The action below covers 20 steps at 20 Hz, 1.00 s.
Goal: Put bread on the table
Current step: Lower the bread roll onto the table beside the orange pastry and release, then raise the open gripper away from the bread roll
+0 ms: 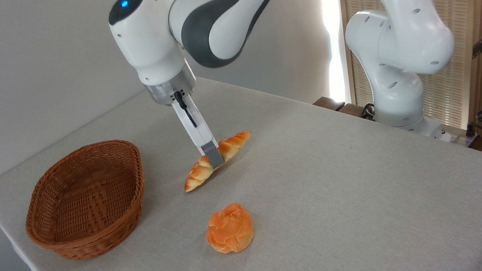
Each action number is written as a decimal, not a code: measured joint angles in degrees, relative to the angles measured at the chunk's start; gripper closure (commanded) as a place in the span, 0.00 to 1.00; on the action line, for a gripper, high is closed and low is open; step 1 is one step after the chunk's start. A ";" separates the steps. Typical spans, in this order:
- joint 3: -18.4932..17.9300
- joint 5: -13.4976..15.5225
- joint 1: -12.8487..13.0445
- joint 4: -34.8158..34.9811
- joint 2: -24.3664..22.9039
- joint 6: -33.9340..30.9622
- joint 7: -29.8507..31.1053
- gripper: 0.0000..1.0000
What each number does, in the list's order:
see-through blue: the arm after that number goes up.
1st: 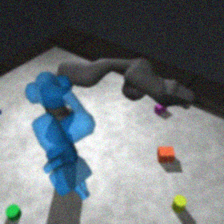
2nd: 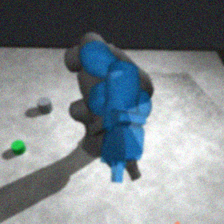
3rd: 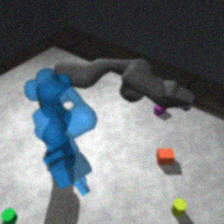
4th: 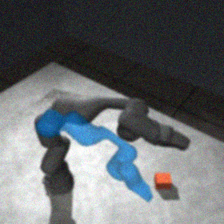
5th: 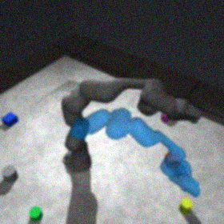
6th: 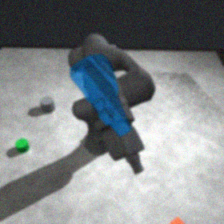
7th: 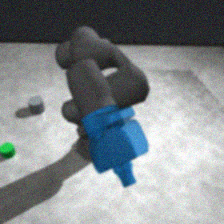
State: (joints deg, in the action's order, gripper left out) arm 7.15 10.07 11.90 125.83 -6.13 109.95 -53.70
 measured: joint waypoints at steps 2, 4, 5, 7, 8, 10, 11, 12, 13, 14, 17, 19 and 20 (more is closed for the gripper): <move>0.00 -0.09 0.18 0.09 0.23 0.18 0.00 0.00; -0.01 -0.13 0.18 0.05 0.04 0.19 -0.01 0.00; -0.01 -0.13 0.18 0.03 -0.04 0.19 -0.01 0.00; -0.06 -0.13 0.18 0.00 -0.10 0.19 -0.01 0.00; -0.11 -0.13 0.17 -0.01 -0.13 0.19 -0.01 0.00; -0.20 -0.13 0.15 -0.03 -0.15 0.24 -0.01 0.00; -0.23 -0.13 0.14 -0.04 -0.16 0.24 -0.01 0.00; -0.29 -0.13 0.11 -0.11 -0.18 0.24 -0.01 0.00; -0.40 -0.13 0.05 -0.33 -0.27 0.24 -0.01 0.00; -0.56 -0.13 -0.10 -0.67 -0.50 0.19 -0.01 0.00; -0.99 -0.13 -1.58 -3.47 -1.62 -2.34 -0.01 0.00; -1.04 -0.13 -3.12 -7.11 -2.10 -4.69 0.04 0.00; -0.97 -0.13 -4.41 -9.43 -2.17 -5.84 0.17 0.00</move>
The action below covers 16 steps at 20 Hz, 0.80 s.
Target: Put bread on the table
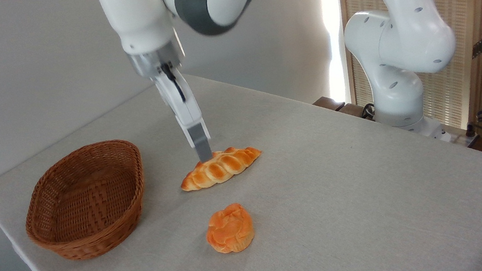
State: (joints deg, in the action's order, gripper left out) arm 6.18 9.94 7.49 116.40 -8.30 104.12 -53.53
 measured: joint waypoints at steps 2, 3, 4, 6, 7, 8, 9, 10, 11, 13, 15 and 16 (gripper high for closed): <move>0.36 0.00 -3.31 -5.11 0.16 -2.33 0.02 0.00; 0.42 0.00 -4.95 -8.26 0.49 -3.83 0.02 0.00; 0.41 0.00 -6.21 -11.43 1.08 -5.51 0.01 0.00; -0.05 0.00 -7.85 -18.72 3.38 -10.14 0.06 0.00; -0.72 0.00 -8.27 -22.51 5.08 -12.40 0.23 0.00; -1.28 0.00 -8.46 -24.96 6.42 -13.62 0.74 0.00; -1.83 0.00 -8.59 -26.88 7.69 -14.22 2.08 0.00; -2.38 0.00 -8.61 -28.04 8.64 -14.54 3.59 0.00; -3.02 0.00 -8.52 -28.75 9.26 -14.81 4.76 0.00; -4.47 0.00 -7.84 -29.27 9.72 -15.21 5.42 0.00; -6.35 -1.46 -6.06 -29.42 9.73 -15.34 5.43 0.00; -6.94 -3.13 -5.03 -29.46 9.73 -15.35 5.43 0.00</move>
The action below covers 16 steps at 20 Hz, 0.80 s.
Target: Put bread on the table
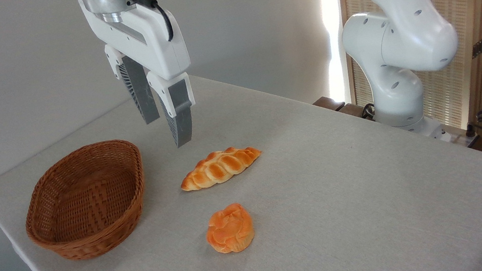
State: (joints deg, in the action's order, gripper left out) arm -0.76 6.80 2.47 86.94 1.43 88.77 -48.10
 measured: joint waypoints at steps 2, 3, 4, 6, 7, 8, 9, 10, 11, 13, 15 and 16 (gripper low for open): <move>-0.44 -2.76 1.94 0.00 0.01 -0.03 0.09 0.00; -0.44 -3.49 2.79 0.02 0.02 -0.03 0.32 0.00; -0.44 -3.84 3.42 0.08 0.03 -0.03 0.67 0.00; -0.44 -4.09 4.08 0.43 -0.01 0.24 0.97 0.00; -0.44 -4.09 4.14 0.85 -0.11 0.54 0.97 0.00; -0.44 -4.09 4.15 1.45 -0.32 0.92 0.97 0.00; -0.44 -4.09 4.14 2.13 -0.61 1.22 0.97 0.00; -0.44 -4.10 4.14 2.78 -0.91 1.50 0.97 0.00; -0.44 -4.11 4.13 3.30 -1.21 1.70 0.97 0.00; -0.47 -4.12 4.07 3.97 -1.75 1.87 0.97 0.00; -0.50 -4.13 3.91 4.18 -2.03 1.90 0.97 0.00; -0.53 -4.13 3.81 4.21 -2.12 1.92 0.97 0.00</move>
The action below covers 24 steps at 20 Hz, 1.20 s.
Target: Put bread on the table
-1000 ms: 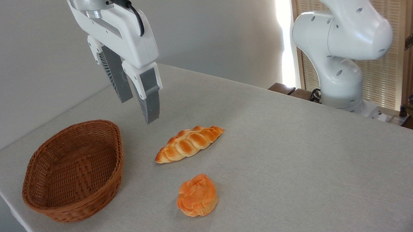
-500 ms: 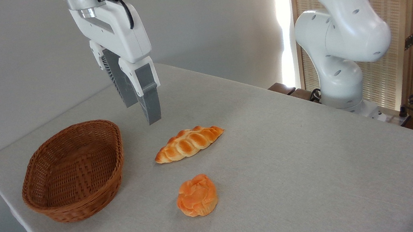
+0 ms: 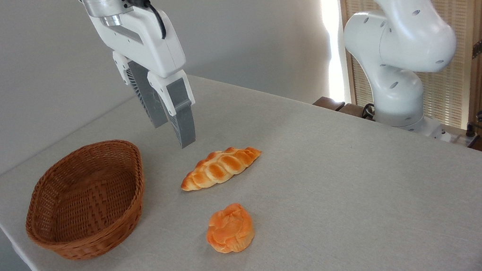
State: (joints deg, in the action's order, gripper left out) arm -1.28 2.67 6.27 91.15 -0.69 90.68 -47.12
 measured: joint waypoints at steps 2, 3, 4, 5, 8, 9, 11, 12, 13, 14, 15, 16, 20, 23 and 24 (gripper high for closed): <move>-0.13 0.00 -0.15 0.04 -0.05 0.58 0.02 0.00; -0.24 0.00 -0.19 0.09 -0.05 0.96 0.03 0.00; -0.34 0.00 -0.19 0.11 -0.05 1.08 0.12 0.00; -0.41 0.00 -0.19 0.12 -0.05 1.13 0.44 0.00; -0.48 0.00 -0.19 0.18 -0.05 1.93 3.65 0.00; -0.49 0.00 -0.19 0.22 -0.05 2.30 4.60 0.00; -0.51 0.00 -0.19 0.28 -0.04 2.42 5.60 0.00; -0.52 0.00 -0.19 0.33 -0.04 2.42 5.80 0.00; -0.54 0.00 -0.19 0.38 -0.03 2.43 5.84 0.00; -0.56 -0.01 -0.20 0.42 -0.01 2.43 5.84 0.00; -0.58 -0.11 -0.20 0.43 0.03 2.43 5.84 0.00; -0.59 -0.43 -0.20 0.47 0.06 2.43 5.87 0.00; -0.53 -0.93 -0.15 0.77 0.09 2.26 6.87 0.00; -0.47 -1.07 -0.14 0.97 0.10 2.17 6.87 0.00; -0.43 -1.76 -0.13 1.03 0.11 2.16 6.87 0.00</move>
State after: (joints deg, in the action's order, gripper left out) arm -1.72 0.91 6.14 92.19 -0.59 92.85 -40.25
